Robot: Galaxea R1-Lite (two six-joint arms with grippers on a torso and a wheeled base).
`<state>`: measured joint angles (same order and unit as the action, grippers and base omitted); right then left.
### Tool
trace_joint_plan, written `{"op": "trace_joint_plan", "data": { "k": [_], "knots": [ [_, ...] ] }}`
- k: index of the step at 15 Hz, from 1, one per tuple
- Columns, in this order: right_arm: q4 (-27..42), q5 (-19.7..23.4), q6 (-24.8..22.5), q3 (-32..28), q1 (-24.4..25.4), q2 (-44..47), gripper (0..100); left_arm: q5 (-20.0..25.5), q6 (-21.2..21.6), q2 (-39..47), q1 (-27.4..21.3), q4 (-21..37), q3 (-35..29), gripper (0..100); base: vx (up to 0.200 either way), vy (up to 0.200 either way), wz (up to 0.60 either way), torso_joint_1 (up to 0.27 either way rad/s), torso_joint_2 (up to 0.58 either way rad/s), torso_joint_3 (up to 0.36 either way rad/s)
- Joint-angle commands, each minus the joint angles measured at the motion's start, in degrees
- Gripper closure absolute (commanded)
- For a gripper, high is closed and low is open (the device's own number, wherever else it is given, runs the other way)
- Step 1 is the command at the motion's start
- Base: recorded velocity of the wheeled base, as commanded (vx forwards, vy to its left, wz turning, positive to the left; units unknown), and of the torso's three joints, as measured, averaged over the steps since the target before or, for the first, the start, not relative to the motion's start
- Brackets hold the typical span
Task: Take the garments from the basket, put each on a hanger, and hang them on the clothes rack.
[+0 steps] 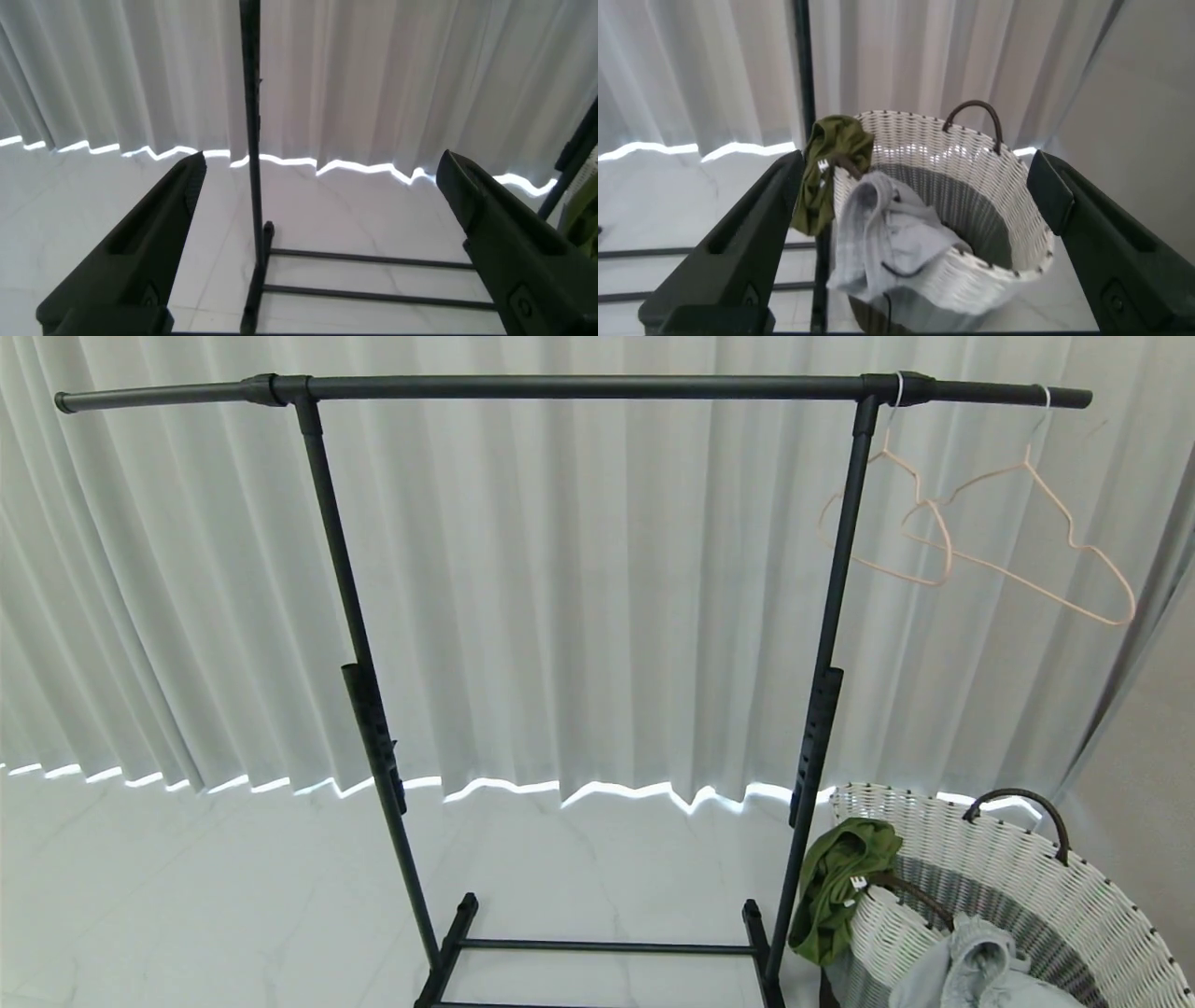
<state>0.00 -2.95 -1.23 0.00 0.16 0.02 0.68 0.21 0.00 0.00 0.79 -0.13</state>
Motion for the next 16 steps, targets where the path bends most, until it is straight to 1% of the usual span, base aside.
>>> {"op": "trace_joint_plan", "data": {
  "k": [1,7,10,11,12,13,14,15,16],
  "knots": [
    [0.00,0.05,-0.09,0.00,0.02,0.06,0,0.02,0.06,0.09,0.00,0.00,0.05,0,0.200,0.000,0.00,0.007,0.00,-0.002],
    [0.00,0.05,0.26,0.00,0.02,-0.02,0,0.02,-0.03,0.00,0.00,0.00,-0.04,0,0.200,0.000,0.00,0.003,0.00,0.004],
    [-1.05,-0.13,-0.09,0.00,0.02,-0.02,0,0.02,0.06,0.09,0.00,0.00,0.05,0,0.000,0.000,0.00,0.000,0.00,0.000],
    [-1.49,0.84,-0.18,-1.41,0.11,0.24,0,0.02,0.06,0.00,0.09,0.00,0.05,0,0.000,0.000,0.00,0.000,0.00,0.000],
    [0.53,1.37,-0.09,-8.53,1.60,5.69,0,0.02,0.06,0.00,0.00,0.00,-0.04,0,0.000,0.000,0.00,0.000,0.00,0.000],
    [2.55,1.54,-0.61,-13.89,3.27,12.02,0,0.02,-0.03,0.00,0.00,0.00,-0.04,0,0.000,0.000,0.00,0.000,0.00,0.000],
    [5.19,1.10,-2.90,-17.49,4.94,19.66,0,0.02,-0.03,0.00,0.00,0.00,-0.04,0,0.000,0.000,0.00,0.000,0.00,0.000],
    [8.44,-1.00,-7.29,-19.86,4.32,28.72,0,0.02,-0.03,0.00,0.00,0.00,0.05,0,0.000,0.000,0.00,0.000,0.00,0.000],
    [9.23,-3.38,-11.86,-20.39,3.71,35.66,0,0.02,-0.03,0.00,0.09,0.00,-0.04,0,0.000,0.000,0.00,0.000,0.00,0.000]
  ]
}}
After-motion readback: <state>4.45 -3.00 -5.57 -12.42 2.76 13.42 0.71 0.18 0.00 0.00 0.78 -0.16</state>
